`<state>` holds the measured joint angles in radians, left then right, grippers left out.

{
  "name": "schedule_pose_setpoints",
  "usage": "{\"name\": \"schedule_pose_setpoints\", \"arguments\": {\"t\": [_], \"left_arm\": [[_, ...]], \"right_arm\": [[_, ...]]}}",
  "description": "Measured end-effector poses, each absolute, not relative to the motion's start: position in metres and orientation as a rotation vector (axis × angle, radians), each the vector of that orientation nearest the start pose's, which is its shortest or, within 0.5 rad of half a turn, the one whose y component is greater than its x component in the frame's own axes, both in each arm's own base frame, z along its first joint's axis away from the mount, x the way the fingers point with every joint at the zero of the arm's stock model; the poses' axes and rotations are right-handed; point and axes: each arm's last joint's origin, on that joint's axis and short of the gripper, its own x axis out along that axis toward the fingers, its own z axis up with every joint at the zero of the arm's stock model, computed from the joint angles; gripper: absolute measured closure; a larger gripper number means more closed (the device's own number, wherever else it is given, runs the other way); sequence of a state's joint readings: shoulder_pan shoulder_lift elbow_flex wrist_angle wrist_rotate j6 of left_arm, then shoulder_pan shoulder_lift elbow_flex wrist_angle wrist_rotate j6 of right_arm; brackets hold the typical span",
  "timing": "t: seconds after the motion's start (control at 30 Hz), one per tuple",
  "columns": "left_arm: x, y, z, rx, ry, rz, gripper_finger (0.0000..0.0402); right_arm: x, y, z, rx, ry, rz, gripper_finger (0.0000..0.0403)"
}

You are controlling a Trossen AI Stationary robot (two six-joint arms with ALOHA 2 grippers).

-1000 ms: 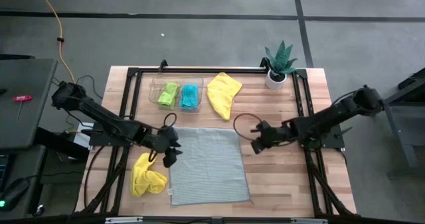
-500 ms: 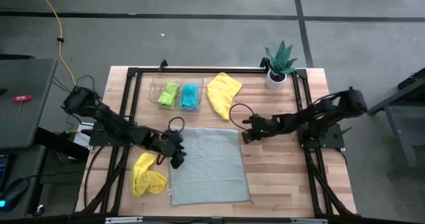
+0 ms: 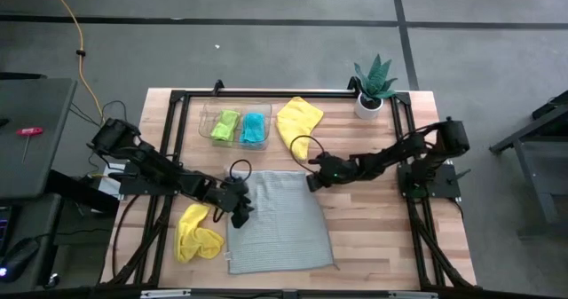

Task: Fold microfiber towels
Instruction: Fold the gray towel

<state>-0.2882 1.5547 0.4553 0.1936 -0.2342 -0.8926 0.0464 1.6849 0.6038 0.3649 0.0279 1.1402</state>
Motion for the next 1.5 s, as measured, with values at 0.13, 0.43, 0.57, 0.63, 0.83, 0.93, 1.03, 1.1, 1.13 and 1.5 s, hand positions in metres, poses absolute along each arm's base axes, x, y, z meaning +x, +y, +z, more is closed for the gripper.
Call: {"name": "schedule_pose_setpoints", "arguments": {"t": [0.13,0.43,0.57,0.63,0.83,0.93,1.03,1.1,1.13,1.5], "left_arm": [[0.231,-0.062,0.100,-0.594,0.835,0.333,0.0245],[0.231,-0.062,0.100,-0.545,0.845,0.310,0.0245],[0.231,-0.062,0.100,-0.544,0.846,0.311,0.0245],[0.231,-0.062,0.100,-0.544,0.847,0.311,0.0245],[0.230,-0.062,0.100,-0.545,0.848,0.309,0.0245],[0.230,-0.062,0.100,-0.545,0.848,0.309,0.0245],[0.230,-0.062,0.100,-0.545,0.847,0.308,0.0245],[0.230,-0.062,0.100,-0.546,0.847,0.308,0.0245],[0.230,-0.062,0.100,-0.546,0.847,0.307,0.0245],[0.230,-0.062,0.099,-0.539,0.849,0.303,0.0245]], "right_arm": [[0.307,0.022,0.134,0.985,0.627,-0.244,0.0403],[0.320,0.070,0.161,0.807,0.826,0.242,0.0403],[0.308,0.088,0.155,0.730,1.014,0.247,0.0403],[0.300,0.094,0.150,0.704,1.091,0.240,0.0403],[0.281,0.102,0.138,0.655,1.264,0.154,0.0403],[0.284,0.098,0.143,0.651,1.203,0.116,0.0403],[0.291,0.092,0.153,0.620,1.120,0.066,0.0403],[0.295,0.088,0.160,0.580,1.070,0.041,0.0403],[0.297,0.087,0.163,0.560,1.048,0.036,0.0403],[0.310,0.093,0.149,0.327,1.037,0.105,0.0334]]}}
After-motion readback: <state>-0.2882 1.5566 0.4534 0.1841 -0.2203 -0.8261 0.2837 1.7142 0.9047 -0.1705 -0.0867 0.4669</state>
